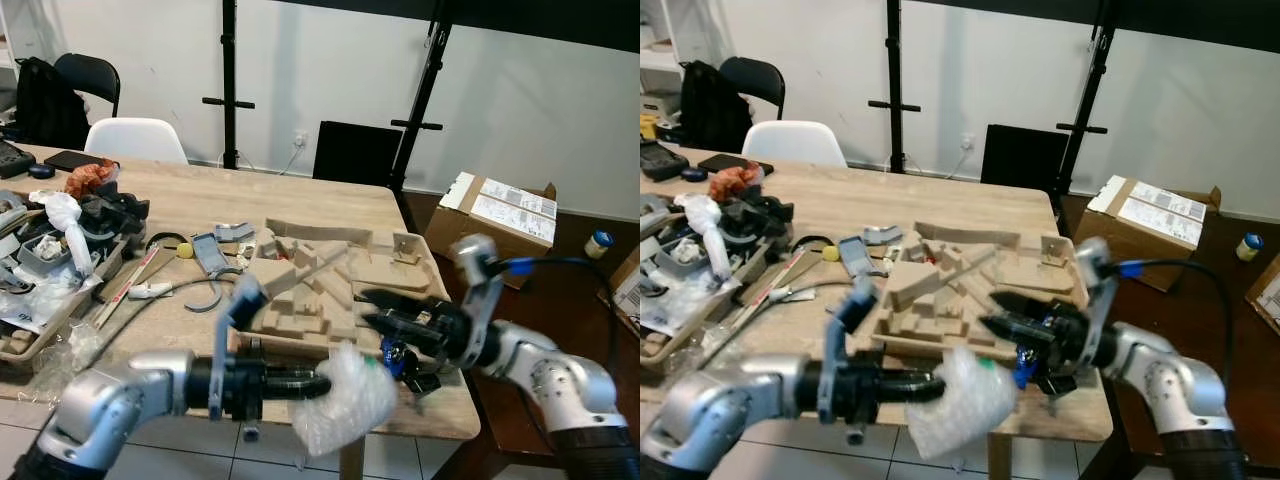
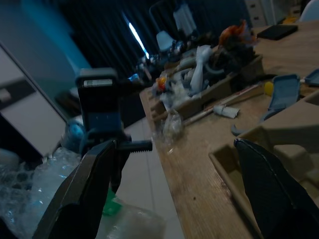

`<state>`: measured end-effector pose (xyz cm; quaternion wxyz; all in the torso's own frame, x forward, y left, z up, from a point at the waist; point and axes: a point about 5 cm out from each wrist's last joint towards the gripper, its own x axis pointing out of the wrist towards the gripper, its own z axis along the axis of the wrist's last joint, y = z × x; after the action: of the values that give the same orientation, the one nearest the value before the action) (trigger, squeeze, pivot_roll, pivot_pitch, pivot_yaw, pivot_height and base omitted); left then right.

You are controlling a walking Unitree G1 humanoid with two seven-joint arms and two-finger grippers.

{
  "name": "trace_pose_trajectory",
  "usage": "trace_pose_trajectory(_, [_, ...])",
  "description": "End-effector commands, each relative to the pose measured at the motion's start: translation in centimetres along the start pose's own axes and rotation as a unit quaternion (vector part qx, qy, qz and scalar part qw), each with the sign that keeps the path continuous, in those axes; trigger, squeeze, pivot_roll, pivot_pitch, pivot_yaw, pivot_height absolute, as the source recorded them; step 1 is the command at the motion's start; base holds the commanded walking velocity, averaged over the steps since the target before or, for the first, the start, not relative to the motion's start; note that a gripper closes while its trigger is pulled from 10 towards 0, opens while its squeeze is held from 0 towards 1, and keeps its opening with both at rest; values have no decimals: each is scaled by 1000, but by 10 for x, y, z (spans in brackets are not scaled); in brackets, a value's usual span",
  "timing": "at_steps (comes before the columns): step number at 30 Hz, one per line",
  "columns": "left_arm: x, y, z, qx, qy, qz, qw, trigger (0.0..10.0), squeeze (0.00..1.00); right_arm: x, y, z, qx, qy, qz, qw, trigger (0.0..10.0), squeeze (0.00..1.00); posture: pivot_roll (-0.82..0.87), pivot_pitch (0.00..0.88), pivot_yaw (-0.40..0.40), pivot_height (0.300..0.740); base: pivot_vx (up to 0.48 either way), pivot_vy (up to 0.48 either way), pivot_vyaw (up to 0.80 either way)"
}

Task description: Picking trash to rubbish bin

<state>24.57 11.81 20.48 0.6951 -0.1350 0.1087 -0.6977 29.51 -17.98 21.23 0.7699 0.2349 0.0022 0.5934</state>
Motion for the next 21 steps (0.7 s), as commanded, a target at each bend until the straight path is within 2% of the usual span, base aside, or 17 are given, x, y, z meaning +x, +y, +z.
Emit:
trace_pose_trajectory(1, [1,-6,5,1,-23,-25,999,0,0,-2,-1,5,15,-28,-1,999,10000,0,93,63,-67,740,0,0,0])
trace_pose_trajectory(3, [0,-8,22,14,-80,-36,996,0,0,-3,-2,16,25,-69,-3,997,10000,0,93,63,-67,740,0,0,0])
trace_pose_trajectory(6, [-1,-9,29,19,-107,-40,993,0,0,-3,-2,19,28,-85,-7,996,10000,0,93,63,-67,740,0,0,0])
trace_pose_trajectory(8, [-7,-1,47,43,-174,3,984,0,0,-3,-8,24,22,-105,-33,994,10000,0,94,64,-67,740,0,0,0])
trace_pose_trajectory(9, [-16,17,65,86,-229,100,964,0,0,1,-17,27,-8,-108,-88,990,10000,0,94,65,-67,740,0,0,0])
trace_pose_trajectory(10, [-16,17,65,86,-229,100,964,0,0,1,-17,27,-8,-108,-88,990,10000,0,94,65,-67,740,0,0,0])
trace_pose_trajectory(11, [-19,29,70,109,-226,180,951,0,0,5,-22,27,-29,-98,-119,988,10000,0,94,65,-67,740,0,0,0])
trace_pose_trajectory(12, [-22,37,73,125,-221,233,939,0,0,7,-25,26,-43,-91,-138,985,10000,0,94,65,-67,740,0,0,0])
trace_pose_trajectory(13, [-23,42,74,137,-213,269,929,0,0,10,-29,25,-60,-80,-159,982,10000,0,97,62,-67,740,0,0,0])
trace_pose_trajectory(14, [-24,46,78,137,-227,288,920,0,0,16,-31,25,-64,-89,-175,978,10000,0,95,61,-64,740,0,0,0])
trace_pose_trajectory(15, [-24,48,81,134,-240,292,916,0,0,20,-32,25,-63,-98,-184,976,10000,0,95,61,-64,740,0,0,0])
trace_pose_trajectory(16, [-26,51,84,143,-254,306,906,1922,0,26,-36,25,-69,-109,-205,970,10000,0,92,60,-63,740,0,0,0])
trace_pose_trajectory(17, [-27,53,88,155,-264,322,896,1922,0,31,-39,26,-76,-121,-227,964,10000,0,91,59,-61,740,0,0,0])
trace_pose_trajectory(18, [-28,54,89,160,-264,333,891,10000,0,33,-41,26,-87,-120,-245,958,10000,0,90,60,-62,740,0,0,0])
trace_pose_trajectory(21, [-30,58,88,172,-252,355,884,10000,27,39,-43,25,-110,-120,-274,948,10000,0,89,61,-61,740,0,0,0])
